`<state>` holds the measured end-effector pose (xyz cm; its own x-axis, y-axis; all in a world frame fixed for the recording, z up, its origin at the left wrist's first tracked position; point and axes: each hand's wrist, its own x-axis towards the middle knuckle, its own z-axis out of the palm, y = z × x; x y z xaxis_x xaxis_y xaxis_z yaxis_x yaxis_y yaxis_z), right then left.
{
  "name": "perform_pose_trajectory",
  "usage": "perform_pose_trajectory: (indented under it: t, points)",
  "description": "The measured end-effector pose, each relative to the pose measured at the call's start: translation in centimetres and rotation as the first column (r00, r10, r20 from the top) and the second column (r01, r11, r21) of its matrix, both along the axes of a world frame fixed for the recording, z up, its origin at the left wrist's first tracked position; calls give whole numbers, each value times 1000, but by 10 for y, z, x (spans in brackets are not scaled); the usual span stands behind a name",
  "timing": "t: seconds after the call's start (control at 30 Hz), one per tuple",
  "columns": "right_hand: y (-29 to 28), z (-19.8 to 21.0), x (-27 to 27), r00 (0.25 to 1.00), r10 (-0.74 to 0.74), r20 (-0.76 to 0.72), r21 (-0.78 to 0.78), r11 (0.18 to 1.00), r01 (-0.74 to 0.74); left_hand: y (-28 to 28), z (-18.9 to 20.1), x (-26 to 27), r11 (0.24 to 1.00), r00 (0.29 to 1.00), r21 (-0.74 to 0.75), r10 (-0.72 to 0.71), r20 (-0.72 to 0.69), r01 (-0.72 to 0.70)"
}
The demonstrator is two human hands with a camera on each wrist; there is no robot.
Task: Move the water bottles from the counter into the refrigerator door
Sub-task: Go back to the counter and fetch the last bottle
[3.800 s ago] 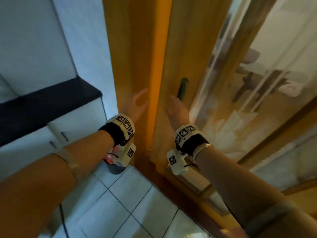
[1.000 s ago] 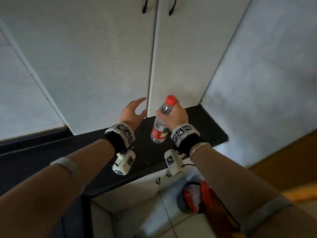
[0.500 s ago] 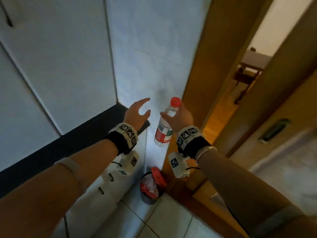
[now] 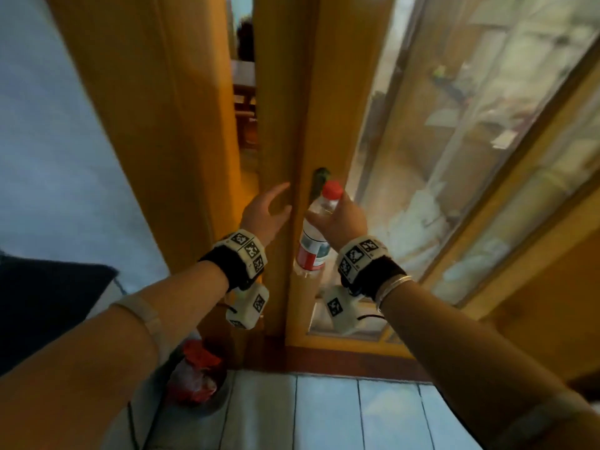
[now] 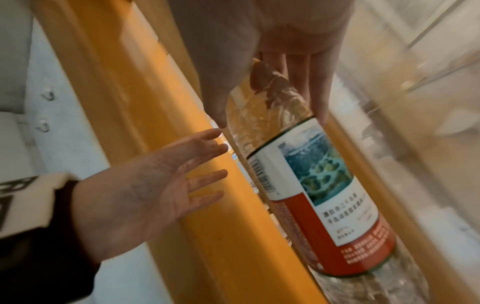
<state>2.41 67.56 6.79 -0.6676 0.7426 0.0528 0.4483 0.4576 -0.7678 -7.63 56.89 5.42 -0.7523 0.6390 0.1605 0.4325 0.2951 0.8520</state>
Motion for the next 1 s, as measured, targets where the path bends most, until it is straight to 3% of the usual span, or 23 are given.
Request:
perform_pose_trajectory:
  t: [0.17, 0.4, 0.7, 0.9, 1.0]
  points:
    - [51, 2, 56, 977, -213, -2, 2, 977, 213, 78, 4, 37, 983, 982, -19, -179, 66, 181]
    - [104, -2, 115, 879, -473, 65, 89, 880, 467, 163, -6, 75, 882, 881, 13, -470, -54, 472]
    - [141, -7, 199, 684, -727, 55, 0, 685, 728, 248, -11, 148, 685, 684, 17, -727, -55, 729]
    - [165, -12, 283, 512, -859, -2, -51, 512, 858, 300, -13, 235, 517, 517, 6, -854, -57, 856]
    - [177, -14, 332, 456, -890, 3, 7, 456, 890, 325, -14, 288, 431, 431, 7, -900, -61, 902]
